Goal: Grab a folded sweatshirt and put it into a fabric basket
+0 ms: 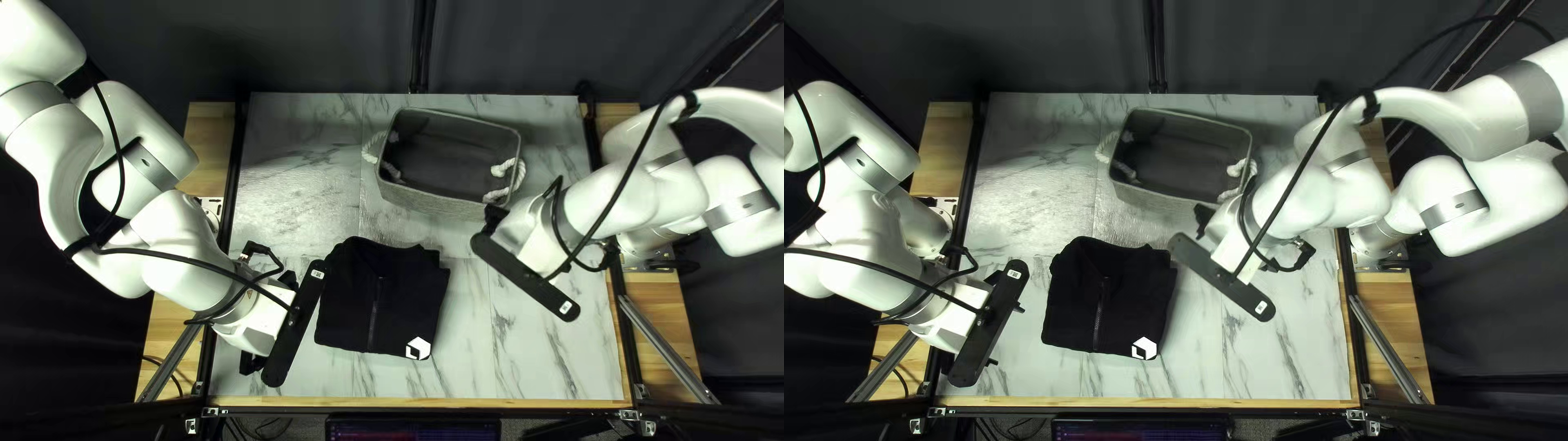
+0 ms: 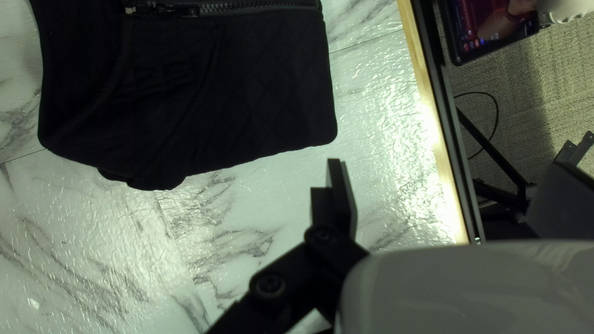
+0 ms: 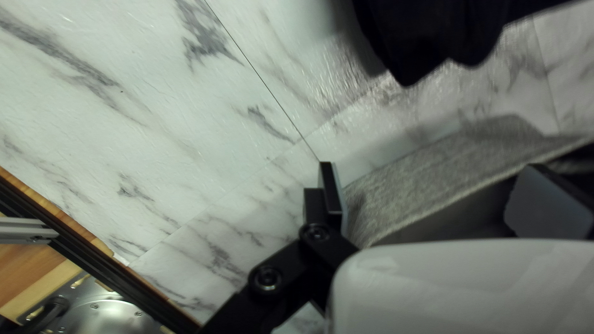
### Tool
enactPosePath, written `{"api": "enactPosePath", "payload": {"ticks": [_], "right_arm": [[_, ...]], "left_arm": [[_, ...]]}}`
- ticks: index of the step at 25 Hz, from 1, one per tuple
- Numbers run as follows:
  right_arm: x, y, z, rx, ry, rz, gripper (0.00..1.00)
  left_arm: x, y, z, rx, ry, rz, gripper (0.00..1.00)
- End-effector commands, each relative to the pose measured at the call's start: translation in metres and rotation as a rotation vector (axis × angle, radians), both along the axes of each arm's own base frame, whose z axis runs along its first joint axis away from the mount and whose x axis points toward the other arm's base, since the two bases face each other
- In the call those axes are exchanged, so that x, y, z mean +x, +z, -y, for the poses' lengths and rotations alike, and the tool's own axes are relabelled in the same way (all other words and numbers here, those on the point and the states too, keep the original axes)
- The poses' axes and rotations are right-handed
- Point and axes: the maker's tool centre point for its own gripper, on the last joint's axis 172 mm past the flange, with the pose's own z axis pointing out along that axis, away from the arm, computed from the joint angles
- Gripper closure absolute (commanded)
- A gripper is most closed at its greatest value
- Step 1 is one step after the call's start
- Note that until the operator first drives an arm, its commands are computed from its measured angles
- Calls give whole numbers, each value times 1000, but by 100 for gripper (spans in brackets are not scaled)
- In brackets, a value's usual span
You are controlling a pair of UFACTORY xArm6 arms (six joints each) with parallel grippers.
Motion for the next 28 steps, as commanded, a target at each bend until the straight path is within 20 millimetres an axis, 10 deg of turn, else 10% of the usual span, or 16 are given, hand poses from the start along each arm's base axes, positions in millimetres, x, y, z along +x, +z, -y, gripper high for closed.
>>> {"api": "enactPosePath", "payload": {"ticks": [1, 11, 28], "right_arm": [[0, 0, 0, 1, 3, 0, 0], [-2, -5, -4, -7, -5, -2, 0], [13, -92, -24, -221, 413, 107, 0]], "left_arm": [[0, 0, 0, 0, 0, 0, 0], [0, 0, 0, 0, 0, 0, 0], [0, 0, 0, 0, 0, 0, 0]]}}
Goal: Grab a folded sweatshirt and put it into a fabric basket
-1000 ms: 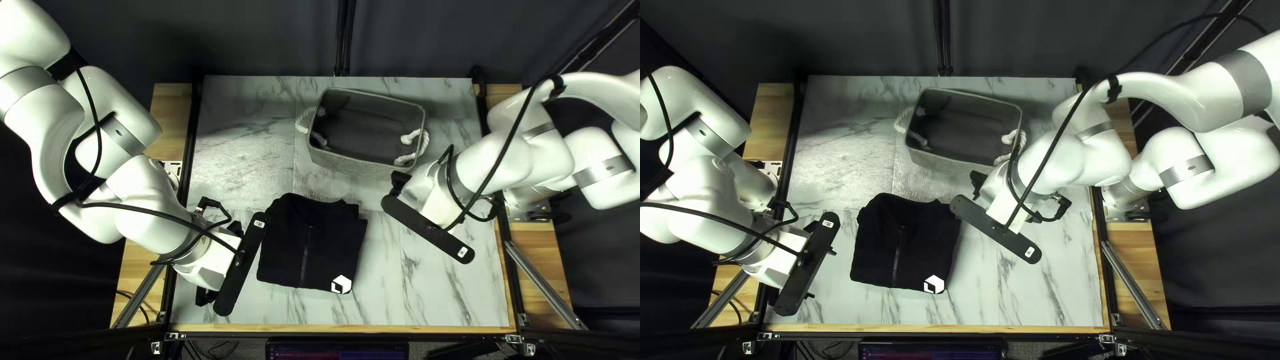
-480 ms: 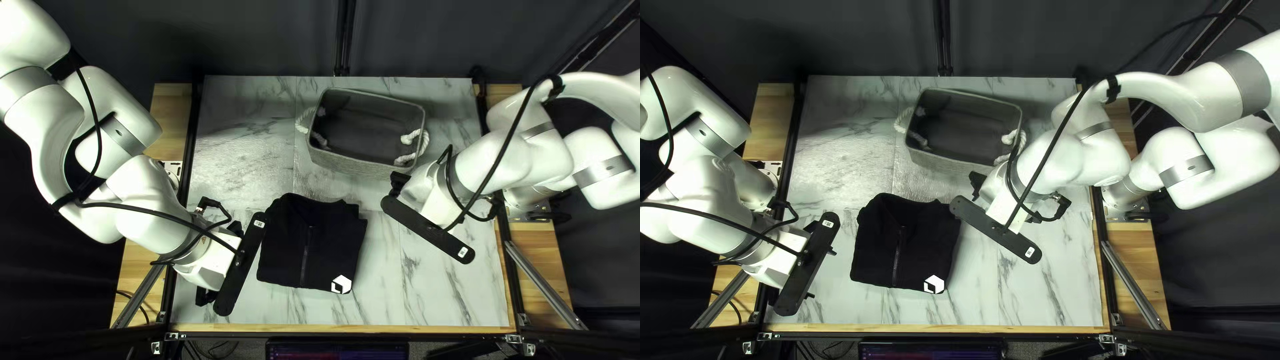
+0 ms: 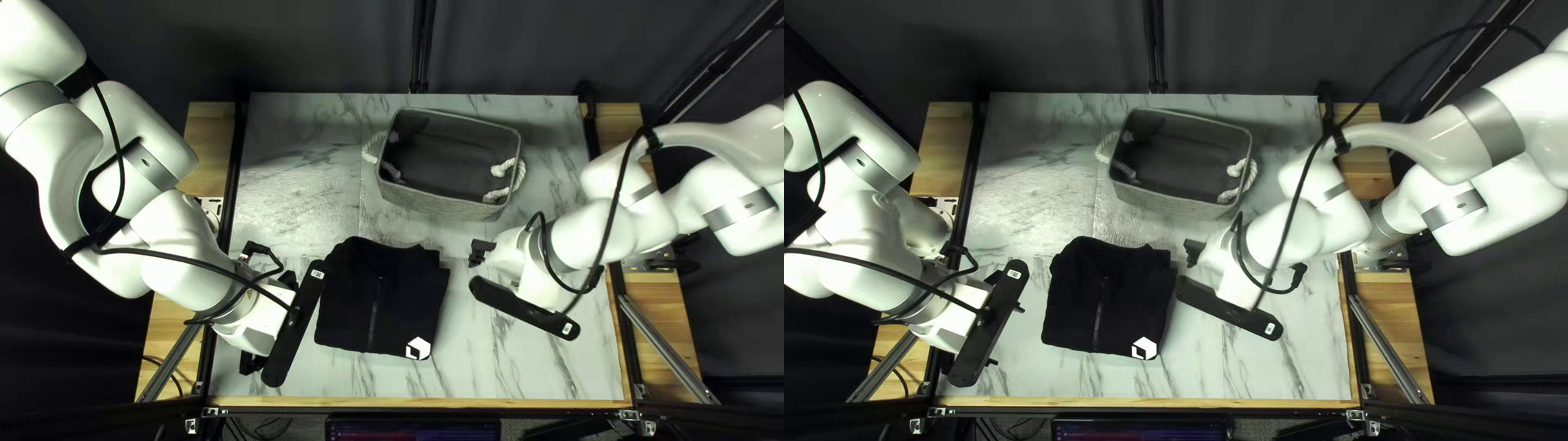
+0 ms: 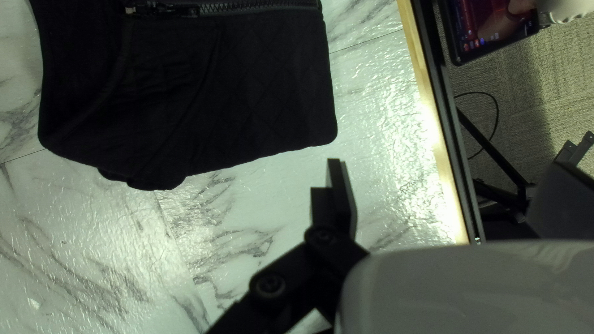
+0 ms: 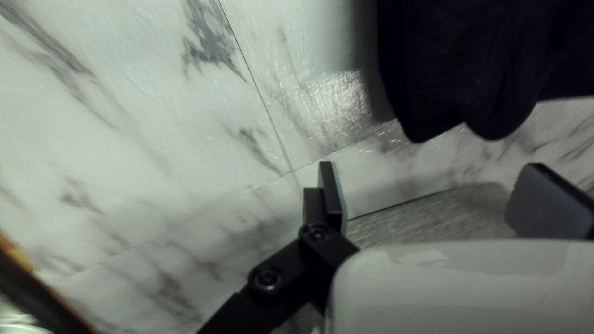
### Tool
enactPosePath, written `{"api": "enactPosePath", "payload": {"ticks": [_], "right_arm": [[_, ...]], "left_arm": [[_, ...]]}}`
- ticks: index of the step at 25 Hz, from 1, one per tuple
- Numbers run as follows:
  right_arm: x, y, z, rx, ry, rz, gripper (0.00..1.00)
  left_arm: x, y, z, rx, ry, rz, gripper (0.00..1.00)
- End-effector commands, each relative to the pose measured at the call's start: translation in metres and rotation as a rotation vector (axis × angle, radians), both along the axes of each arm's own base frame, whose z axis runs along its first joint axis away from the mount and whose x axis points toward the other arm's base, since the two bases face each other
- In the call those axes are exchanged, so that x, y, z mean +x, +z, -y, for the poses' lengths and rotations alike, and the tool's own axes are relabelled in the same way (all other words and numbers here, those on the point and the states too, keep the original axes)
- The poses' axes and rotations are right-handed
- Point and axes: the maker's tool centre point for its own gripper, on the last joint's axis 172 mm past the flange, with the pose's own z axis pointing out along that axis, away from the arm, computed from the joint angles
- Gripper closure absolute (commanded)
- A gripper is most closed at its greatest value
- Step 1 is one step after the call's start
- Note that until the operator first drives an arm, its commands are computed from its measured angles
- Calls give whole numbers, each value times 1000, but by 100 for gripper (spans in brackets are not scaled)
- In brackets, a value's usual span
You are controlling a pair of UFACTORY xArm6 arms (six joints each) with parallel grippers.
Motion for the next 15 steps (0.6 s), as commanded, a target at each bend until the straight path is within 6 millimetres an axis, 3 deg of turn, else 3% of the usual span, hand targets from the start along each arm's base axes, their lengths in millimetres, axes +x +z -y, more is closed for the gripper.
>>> {"api": "enactPosePath", "payload": {"ticks": [1, 4, 15], "right_arm": [[11, -21, -8, -76, 128, 15, 0], [17, -32, -12, -111, 201, 12, 0], [17, -31, -17, -207, 525, 61, 0]], "left_arm": [[0, 0, 0, 0, 0, 0, 0], [0, 0, 0, 0, 0, 0, 0], [0, 0, 0, 0, 0, 0, 0]]}}
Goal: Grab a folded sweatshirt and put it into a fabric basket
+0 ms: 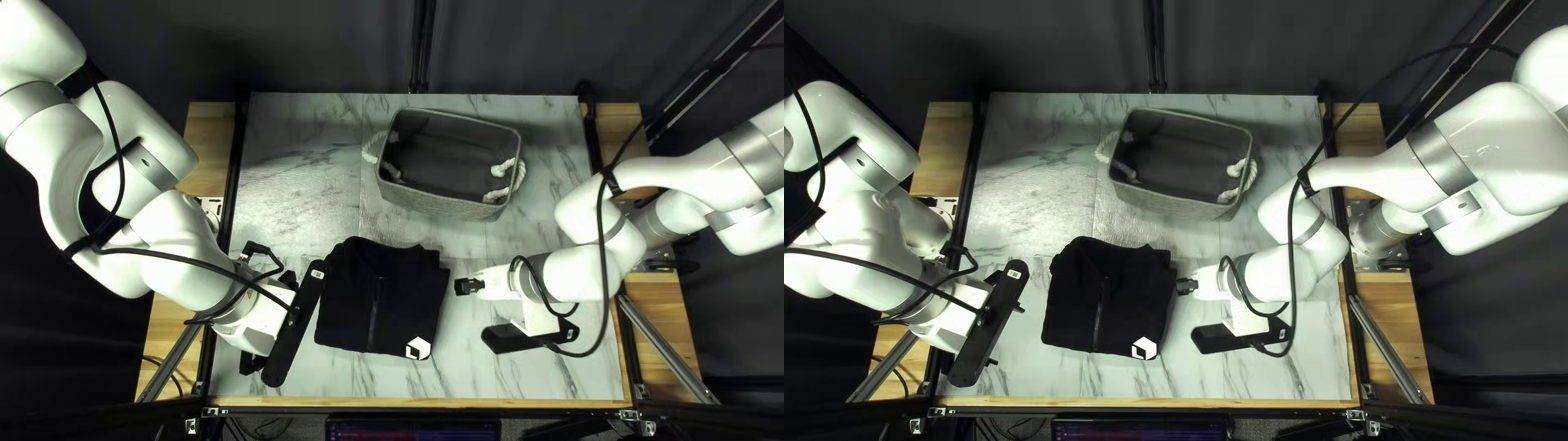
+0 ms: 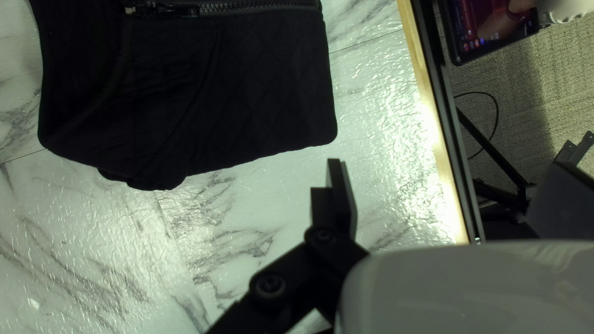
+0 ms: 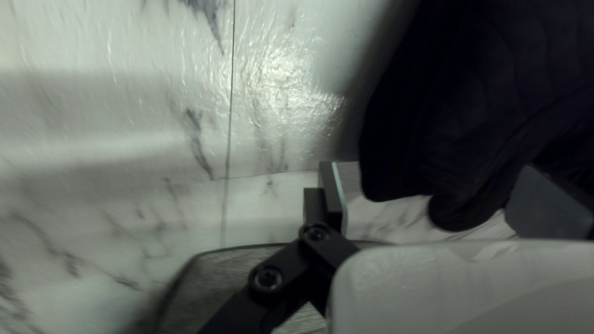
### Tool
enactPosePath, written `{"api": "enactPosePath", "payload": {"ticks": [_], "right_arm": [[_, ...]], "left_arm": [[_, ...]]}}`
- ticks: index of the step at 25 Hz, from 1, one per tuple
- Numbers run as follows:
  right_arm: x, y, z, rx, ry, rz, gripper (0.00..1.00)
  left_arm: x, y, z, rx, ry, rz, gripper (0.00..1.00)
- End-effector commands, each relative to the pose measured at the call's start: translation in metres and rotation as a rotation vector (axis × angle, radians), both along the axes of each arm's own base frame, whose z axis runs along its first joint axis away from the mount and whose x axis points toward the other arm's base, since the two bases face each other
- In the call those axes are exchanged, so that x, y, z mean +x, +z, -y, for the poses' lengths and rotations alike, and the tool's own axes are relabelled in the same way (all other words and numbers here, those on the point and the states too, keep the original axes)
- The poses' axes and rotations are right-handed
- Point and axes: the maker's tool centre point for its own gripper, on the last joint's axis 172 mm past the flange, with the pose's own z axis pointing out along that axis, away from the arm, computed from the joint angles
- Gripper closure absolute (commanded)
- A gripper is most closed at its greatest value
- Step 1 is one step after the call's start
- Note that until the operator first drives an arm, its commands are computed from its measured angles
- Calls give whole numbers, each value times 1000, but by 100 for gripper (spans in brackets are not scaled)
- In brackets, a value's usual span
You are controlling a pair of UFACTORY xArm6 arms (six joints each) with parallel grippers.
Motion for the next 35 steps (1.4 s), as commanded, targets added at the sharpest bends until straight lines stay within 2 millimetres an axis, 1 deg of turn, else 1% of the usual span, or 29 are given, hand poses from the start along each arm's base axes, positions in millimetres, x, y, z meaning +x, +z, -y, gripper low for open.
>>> {"api": "enactPosePath", "payload": {"ticks": [1, 5, 10, 14, 19, 21, 32, 35], "right_arm": [[-1, 4, 2, -14, 112, 3, 0], [4, 2, 8, -11, 152, -1, 0], [17, -3, 22, 11, 121, -3, 0], [27, -16, 31, 18, 110, -7, 0], [34, -27, 36, 21, 131, -46, 0], [36, -31, 36, 22, 140, -66, 0], [36, -31, 36, 22, 141, -68, 0], [32, -33, 37, 19, 104, -51, 0]], "left_arm": [[0, 0, 0, 0, 0, 0, 0], [0, 0, 0, 0, 0, 0, 0], [0, 0, 0, 0, 0, 0, 0], [0, 0, 0, 0, 0, 0, 0], [0, 0, 0, 0, 0, 0, 0], [0, 0, 0, 0, 0, 0, 0], [0, 0, 0, 0, 0, 0, 0], [0, 0, 0, 0, 0, 0, 0]]}}
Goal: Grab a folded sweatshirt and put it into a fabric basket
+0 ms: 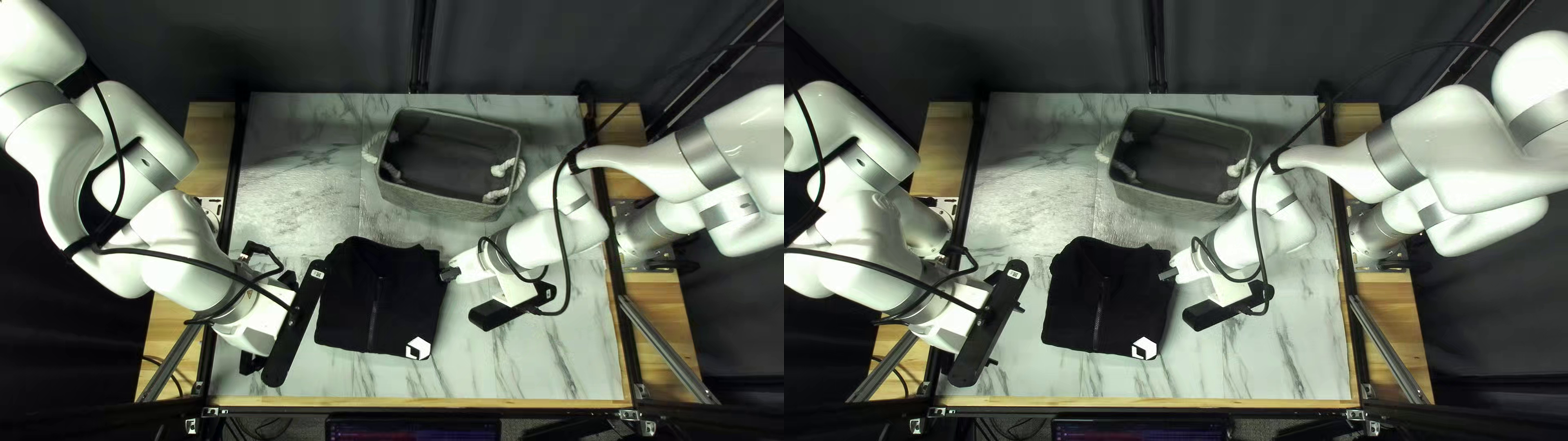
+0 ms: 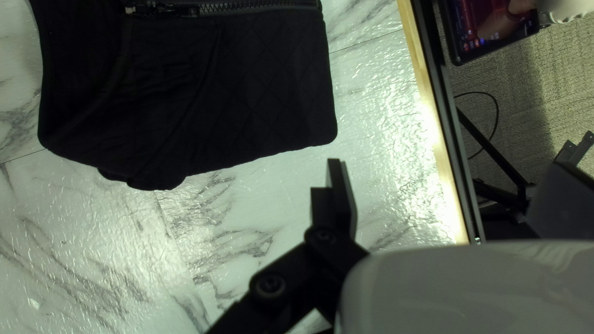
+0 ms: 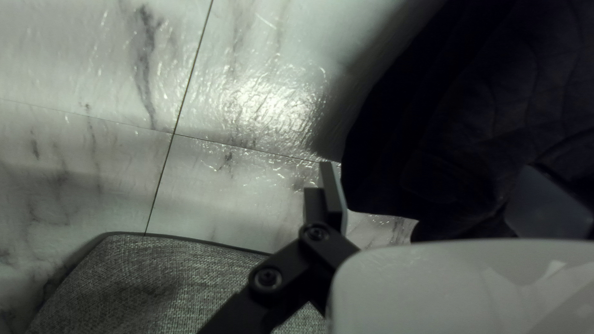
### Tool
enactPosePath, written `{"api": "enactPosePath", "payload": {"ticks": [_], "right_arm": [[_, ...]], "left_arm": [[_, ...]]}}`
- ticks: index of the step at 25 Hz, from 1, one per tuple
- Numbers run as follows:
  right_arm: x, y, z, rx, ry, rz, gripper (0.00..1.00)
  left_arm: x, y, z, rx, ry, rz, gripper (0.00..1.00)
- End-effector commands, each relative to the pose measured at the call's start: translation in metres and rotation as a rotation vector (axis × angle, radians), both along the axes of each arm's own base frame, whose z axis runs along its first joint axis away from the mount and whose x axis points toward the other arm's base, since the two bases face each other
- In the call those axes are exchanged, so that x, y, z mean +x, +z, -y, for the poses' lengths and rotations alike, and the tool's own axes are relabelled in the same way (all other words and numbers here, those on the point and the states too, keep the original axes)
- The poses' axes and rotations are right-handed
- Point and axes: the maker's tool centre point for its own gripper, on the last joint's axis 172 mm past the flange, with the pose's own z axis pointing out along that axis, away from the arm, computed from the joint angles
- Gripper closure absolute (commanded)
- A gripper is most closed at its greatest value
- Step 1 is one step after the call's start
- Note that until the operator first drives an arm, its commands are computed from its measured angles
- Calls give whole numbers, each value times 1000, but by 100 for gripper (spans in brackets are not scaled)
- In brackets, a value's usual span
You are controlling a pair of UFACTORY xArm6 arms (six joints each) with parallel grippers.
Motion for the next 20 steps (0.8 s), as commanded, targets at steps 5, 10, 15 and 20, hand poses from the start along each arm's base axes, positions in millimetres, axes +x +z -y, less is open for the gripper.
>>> {"api": "enactPosePath", "payload": {"ticks": [5, 10, 15, 20], "right_arm": [[0, 7, -3, -21, 6, 28, 0], [-4, 9, -1, -9, 133, 67, 0], [-3, 1, 11, -9, 195, 93, 0], [4, -11, 19, -7, 199, 75, 0]], "left_arm": [[0, 0, 0, 0, 0, 0, 0], [0, 0, 0, 0, 0, 0, 0], [0, 0, 0, 0, 0, 0, 0], [0, 0, 0, 0, 0, 0, 0]]}}
